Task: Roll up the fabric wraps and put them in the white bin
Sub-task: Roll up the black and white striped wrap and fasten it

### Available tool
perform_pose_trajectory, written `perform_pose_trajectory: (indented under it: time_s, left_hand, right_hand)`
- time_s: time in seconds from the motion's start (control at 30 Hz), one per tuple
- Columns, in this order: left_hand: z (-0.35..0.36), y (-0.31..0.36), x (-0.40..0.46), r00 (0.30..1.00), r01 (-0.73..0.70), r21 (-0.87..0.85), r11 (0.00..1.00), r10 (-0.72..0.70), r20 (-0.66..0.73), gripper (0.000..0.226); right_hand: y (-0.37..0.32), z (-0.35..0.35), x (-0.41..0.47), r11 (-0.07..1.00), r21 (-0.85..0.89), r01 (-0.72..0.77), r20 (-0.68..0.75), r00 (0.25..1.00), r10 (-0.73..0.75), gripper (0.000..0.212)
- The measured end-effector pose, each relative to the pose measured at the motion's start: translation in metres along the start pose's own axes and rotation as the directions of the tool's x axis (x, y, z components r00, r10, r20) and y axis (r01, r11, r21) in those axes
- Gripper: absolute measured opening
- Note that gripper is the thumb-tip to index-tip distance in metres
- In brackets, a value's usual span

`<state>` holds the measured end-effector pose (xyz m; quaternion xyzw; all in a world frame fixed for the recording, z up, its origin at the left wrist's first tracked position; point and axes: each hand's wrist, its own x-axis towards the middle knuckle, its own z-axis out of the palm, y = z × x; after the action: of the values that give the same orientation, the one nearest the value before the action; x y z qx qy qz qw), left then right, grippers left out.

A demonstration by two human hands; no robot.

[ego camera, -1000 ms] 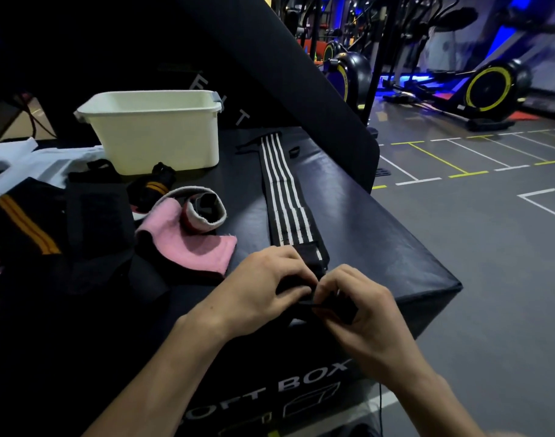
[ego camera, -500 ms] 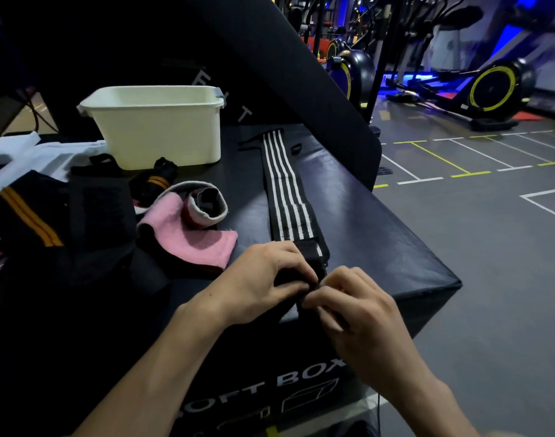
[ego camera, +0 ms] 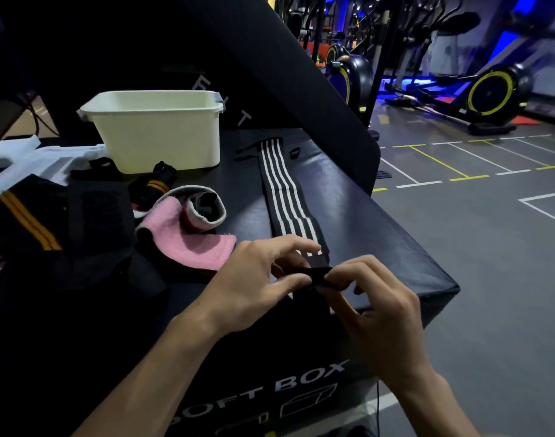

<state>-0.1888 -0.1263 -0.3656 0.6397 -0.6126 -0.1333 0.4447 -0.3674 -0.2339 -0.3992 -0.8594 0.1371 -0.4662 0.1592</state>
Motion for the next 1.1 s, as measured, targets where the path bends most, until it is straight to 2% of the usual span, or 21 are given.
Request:
perform_pose_trajectory:
  time_s: [0.17, 0.5, 0.77, 1.1]
  left_hand:
    - [0.0, 0.002, -0.002, 1.0, -0.019, 0.018, 1.0, 0.019, -0.01, 0.042]
    - [-0.003, 0.007, -0.01, 0.999, -0.038, 0.011, 0.999, 0.038, -0.016, 0.04]
    - [0.01, 0.003, -0.015, 0.977, -0.093, 0.146, 0.985, 0.118, -0.176, 0.032]
    - [0.016, -0.009, -0.017, 0.948, -0.153, 0.286, 0.946, 0.222, -0.226, 0.02]
  right_hand:
    - [0.005, -0.001, 0.002, 0.999, 0.011, -0.039, -0.011, 0.999, 0.039, 0.032]
    - [0.007, -0.005, 0.004, 0.996, 0.016, -0.087, 0.065, 0.994, 0.085, 0.02]
    - [0.003, -0.005, 0.006, 0.992, 0.056, -0.116, 0.063, 0.992, 0.113, 0.017]
    - [0.007, -0.005, 0.002, 0.991, 0.088, -0.103, 0.141, 0.986, 0.09, 0.02]
